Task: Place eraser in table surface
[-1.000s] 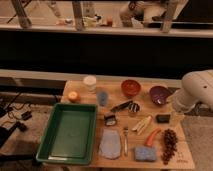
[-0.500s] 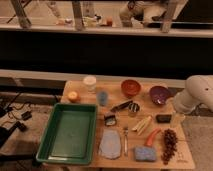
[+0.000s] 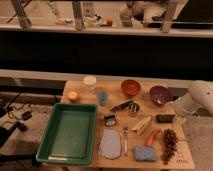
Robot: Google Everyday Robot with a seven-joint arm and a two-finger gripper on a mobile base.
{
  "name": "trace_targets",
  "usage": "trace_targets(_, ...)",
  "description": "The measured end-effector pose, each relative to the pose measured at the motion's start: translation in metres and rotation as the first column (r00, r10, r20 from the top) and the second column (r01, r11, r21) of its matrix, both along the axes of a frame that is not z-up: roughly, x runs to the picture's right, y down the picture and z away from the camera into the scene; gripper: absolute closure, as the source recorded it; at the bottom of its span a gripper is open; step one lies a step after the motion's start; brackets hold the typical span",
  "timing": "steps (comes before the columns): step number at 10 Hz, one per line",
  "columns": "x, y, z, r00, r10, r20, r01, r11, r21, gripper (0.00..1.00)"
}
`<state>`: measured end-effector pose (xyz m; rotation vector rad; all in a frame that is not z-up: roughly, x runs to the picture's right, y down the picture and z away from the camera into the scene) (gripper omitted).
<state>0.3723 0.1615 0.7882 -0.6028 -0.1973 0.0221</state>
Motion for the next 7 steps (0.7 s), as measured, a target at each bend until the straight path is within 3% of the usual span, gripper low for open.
trace_targets(4,0.015,0.016,0.024,0.998,-0.048,-0.039,0.047,0.9986,-0.024,0.20)
trace_targets(7,0.022,0.003,0.032,0.996,-0.066,-0.066,0.066,0.9978,-0.006,0.20)
